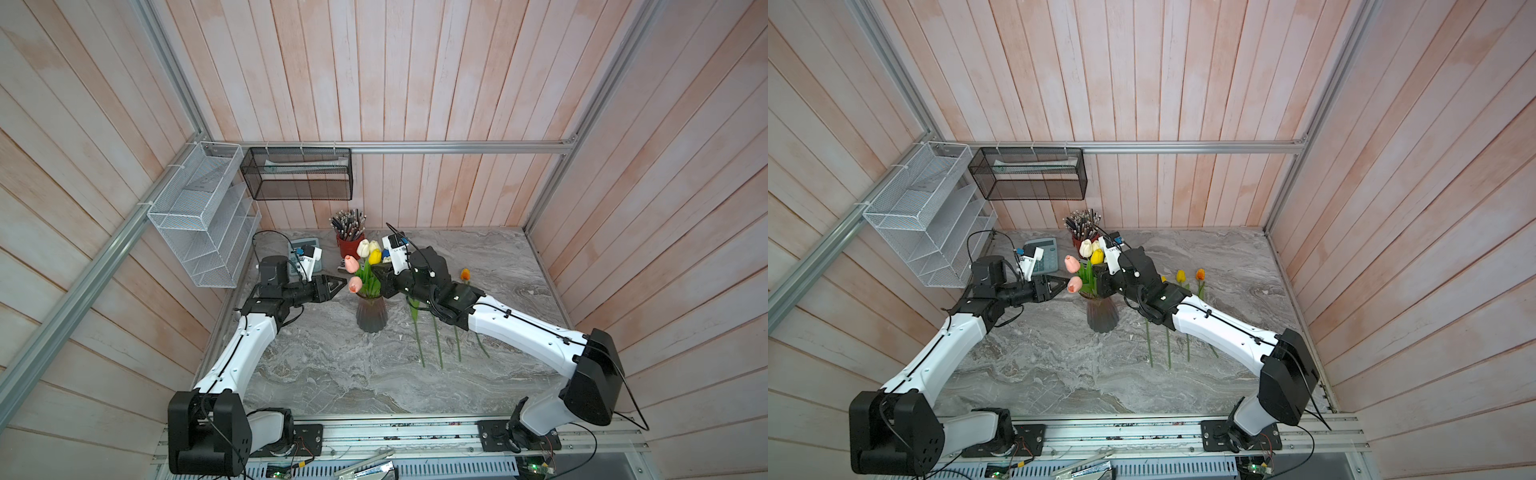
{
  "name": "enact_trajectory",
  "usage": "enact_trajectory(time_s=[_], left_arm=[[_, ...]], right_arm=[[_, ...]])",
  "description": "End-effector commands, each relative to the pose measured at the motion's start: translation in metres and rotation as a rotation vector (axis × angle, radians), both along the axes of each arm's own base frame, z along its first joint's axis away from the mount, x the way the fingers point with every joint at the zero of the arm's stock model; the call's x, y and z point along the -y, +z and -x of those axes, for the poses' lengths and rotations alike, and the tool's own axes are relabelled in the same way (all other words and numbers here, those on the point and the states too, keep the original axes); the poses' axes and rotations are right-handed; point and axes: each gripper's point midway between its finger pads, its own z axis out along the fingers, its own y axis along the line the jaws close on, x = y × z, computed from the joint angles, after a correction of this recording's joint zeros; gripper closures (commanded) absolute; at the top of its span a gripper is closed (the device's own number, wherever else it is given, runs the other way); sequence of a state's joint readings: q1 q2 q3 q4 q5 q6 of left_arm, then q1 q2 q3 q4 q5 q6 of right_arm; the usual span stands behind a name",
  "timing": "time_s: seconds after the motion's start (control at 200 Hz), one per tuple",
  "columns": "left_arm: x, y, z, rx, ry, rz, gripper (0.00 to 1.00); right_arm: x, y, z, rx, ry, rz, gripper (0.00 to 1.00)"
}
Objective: Pick out yellow flowers from the vase
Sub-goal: Pick up the flower from the vase.
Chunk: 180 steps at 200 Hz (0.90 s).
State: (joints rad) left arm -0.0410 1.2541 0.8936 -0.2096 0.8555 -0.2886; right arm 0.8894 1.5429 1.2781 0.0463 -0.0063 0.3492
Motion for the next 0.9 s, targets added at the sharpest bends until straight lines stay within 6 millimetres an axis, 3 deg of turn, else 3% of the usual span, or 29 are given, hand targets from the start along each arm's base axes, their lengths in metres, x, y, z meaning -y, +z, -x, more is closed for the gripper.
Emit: enact_trajectory(time_s=[0.0, 0.895], left_arm=[[-0.002, 0.006, 0.001, 0.031, 0.005, 0.0, 0.52], [-0.004, 0.009, 0.002, 0.04, 0.009, -0.002, 0.52]], right_arm=[[-0.002, -0.011, -0.004, -0.041, -0.023, 0.018, 0.93], [0.002, -0.018, -0.028, -0.139, -0.173, 0.061, 0.8]])
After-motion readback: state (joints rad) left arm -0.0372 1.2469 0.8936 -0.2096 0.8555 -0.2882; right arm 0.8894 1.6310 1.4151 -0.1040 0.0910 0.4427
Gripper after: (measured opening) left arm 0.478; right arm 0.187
